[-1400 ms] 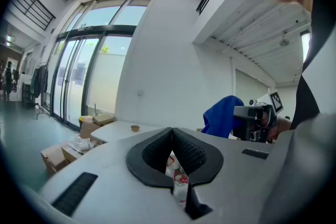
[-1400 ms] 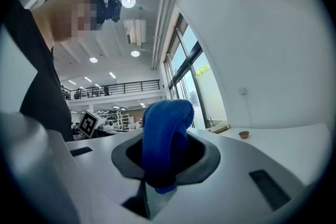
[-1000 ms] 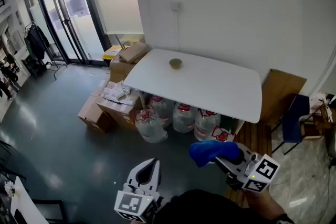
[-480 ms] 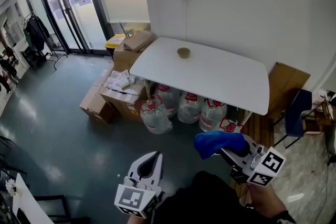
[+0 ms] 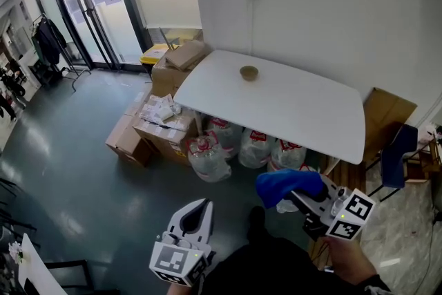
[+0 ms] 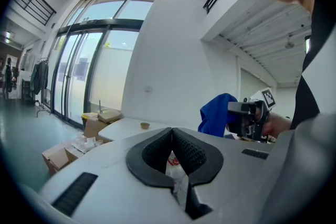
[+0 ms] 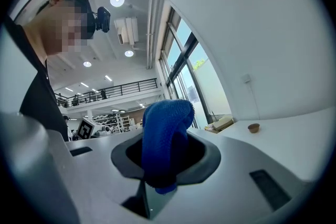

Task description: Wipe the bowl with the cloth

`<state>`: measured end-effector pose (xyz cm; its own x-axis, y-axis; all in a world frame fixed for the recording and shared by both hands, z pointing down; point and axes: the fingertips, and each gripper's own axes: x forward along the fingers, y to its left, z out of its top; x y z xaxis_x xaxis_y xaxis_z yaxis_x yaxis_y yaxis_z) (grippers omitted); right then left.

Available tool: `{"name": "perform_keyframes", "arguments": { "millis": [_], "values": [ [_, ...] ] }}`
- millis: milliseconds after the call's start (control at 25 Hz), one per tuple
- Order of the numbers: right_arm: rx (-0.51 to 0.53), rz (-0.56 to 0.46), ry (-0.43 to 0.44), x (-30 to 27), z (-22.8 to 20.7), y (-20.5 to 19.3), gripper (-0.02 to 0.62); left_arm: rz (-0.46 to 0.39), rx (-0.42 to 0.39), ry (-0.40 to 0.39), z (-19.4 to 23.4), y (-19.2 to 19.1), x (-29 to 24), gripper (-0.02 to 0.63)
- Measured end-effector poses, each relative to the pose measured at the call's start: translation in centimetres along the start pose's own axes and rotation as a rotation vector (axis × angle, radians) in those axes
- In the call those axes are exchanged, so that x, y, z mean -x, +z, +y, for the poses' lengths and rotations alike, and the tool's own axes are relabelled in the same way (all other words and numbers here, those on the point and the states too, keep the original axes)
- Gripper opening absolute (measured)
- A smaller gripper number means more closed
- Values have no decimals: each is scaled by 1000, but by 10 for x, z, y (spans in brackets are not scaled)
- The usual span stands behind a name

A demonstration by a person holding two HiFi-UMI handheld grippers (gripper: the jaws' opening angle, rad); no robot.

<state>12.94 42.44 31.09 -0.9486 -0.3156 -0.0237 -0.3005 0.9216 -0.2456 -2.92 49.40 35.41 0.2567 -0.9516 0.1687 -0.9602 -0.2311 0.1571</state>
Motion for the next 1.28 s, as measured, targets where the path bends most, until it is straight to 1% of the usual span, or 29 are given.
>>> {"name": "perform_keyframes", "arguments": {
  "millis": [200, 360, 520, 640, 720, 1000, 1280],
  "values": [
    [-14, 12, 38, -37, -53, 10, 81, 17, -1, 25, 30, 11, -55, 12],
    [-21, 14, 56, -59, -103, 23, 81, 30, 3, 26, 46, 20, -108, 12],
    [-26, 6, 52, -73, -157, 35, 81, 45, 2, 18, 55, 36, -166, 12],
    [-42, 0, 43, -80, -193, 36, 81, 48, -23, 1, 60, 43, -205, 12],
    [-57, 4, 35, -84, -213, 33, 81, 54, -21, -2, 64, 46, -229, 12],
    [-81, 27, 20, -106, -257, 36, 81, 69, -4, -32, 90, 56, -292, 12],
    [-74, 56, -38, -143, -303, 32, 81, 70, 20, -83, 135, 51, -348, 12]
  ]
}}
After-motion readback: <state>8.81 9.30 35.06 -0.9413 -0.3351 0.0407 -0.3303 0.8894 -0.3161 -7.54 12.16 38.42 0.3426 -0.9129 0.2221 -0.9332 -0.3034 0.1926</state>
